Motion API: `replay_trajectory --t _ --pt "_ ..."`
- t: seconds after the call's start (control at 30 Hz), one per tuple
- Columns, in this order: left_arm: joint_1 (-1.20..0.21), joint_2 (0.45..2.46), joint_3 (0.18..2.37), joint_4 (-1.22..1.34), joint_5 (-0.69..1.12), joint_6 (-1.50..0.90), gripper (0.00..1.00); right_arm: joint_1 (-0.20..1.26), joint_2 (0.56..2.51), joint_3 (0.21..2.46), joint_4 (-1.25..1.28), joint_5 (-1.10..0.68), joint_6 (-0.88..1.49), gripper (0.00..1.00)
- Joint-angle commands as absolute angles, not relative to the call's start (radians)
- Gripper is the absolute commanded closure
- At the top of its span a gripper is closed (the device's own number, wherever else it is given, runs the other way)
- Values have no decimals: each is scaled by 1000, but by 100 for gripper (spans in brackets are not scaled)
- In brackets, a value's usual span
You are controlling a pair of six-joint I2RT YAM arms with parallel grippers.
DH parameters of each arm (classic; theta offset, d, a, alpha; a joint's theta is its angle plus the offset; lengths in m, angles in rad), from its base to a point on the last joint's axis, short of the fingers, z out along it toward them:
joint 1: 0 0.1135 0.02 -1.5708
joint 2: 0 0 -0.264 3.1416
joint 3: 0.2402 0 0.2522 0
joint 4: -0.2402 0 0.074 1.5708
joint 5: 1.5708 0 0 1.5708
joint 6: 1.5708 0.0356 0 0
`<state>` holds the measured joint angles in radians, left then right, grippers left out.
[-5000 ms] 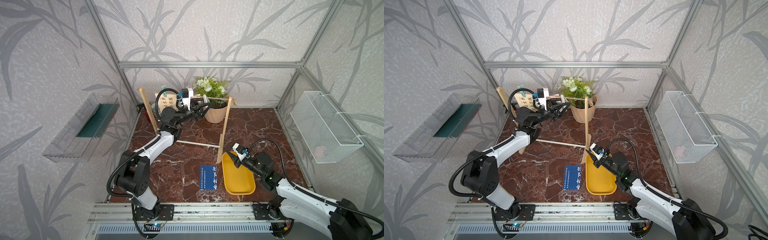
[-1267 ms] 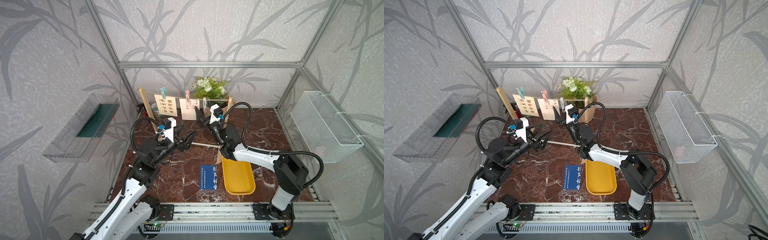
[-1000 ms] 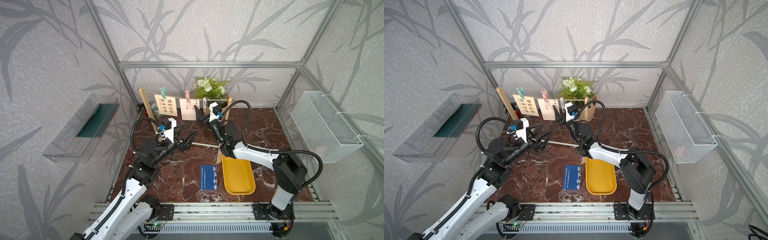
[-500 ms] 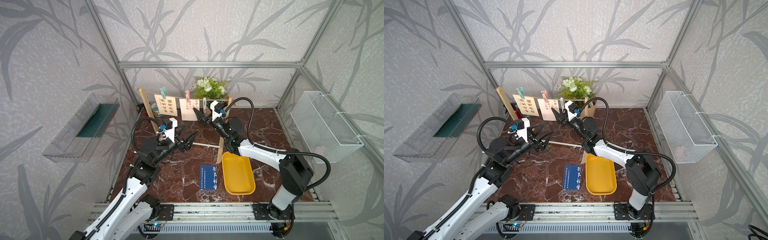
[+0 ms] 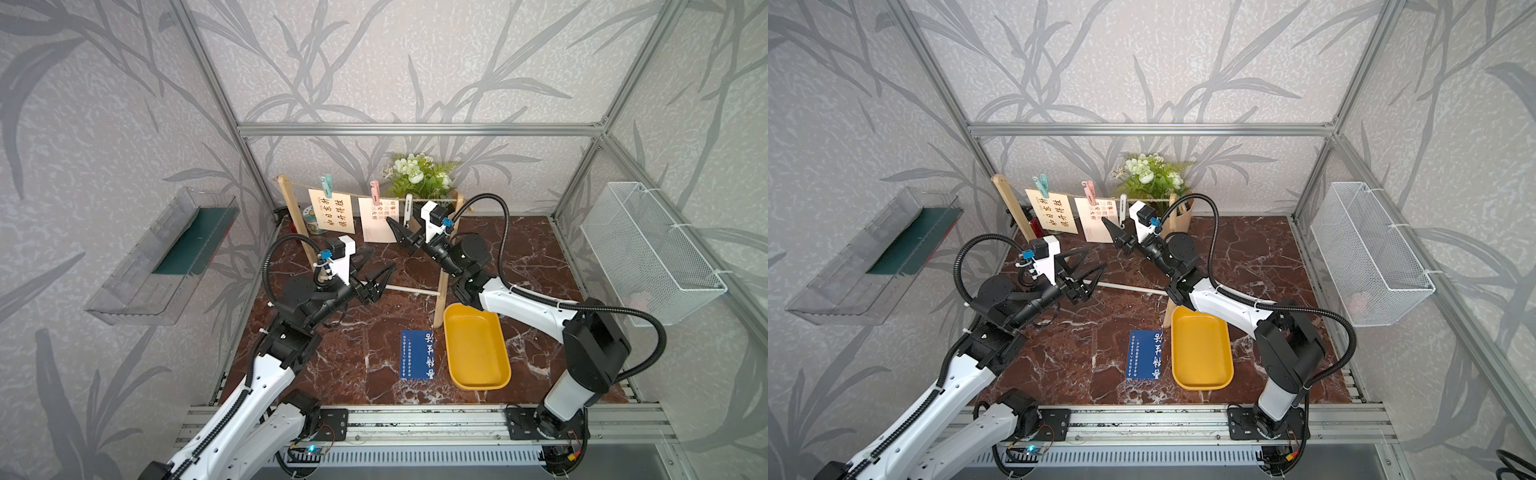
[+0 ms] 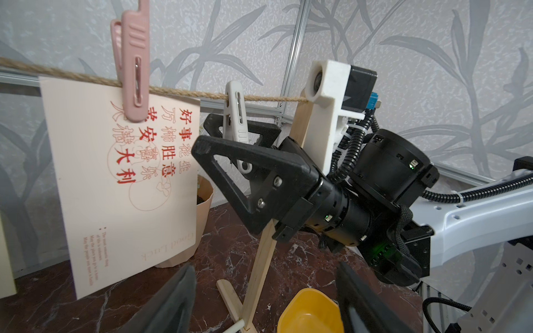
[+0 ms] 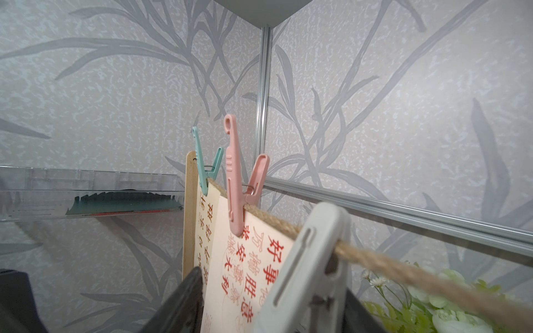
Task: Remove the postcards from the strings
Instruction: Remove the clamp from the clothesline.
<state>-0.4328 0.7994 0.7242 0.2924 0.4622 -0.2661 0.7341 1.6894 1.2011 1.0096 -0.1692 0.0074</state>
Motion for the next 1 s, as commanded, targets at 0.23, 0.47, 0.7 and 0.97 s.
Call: replay_trajectory --t 0.23,0.47,0.7,0.97 --pt "-432 797 722 325 481 -276 23 705 1639 1220 980 -219 115 38" --pt "-432 793 721 325 479 -274 23 701 1629 1229 945 -236 117 47" --pt "-432 790 720 327 482 -273 23 699 1633 1240 940 -247 125 51" --pt "-432 788 719 333 485 -275 23 683 1638 1247 938 -258 178 50"
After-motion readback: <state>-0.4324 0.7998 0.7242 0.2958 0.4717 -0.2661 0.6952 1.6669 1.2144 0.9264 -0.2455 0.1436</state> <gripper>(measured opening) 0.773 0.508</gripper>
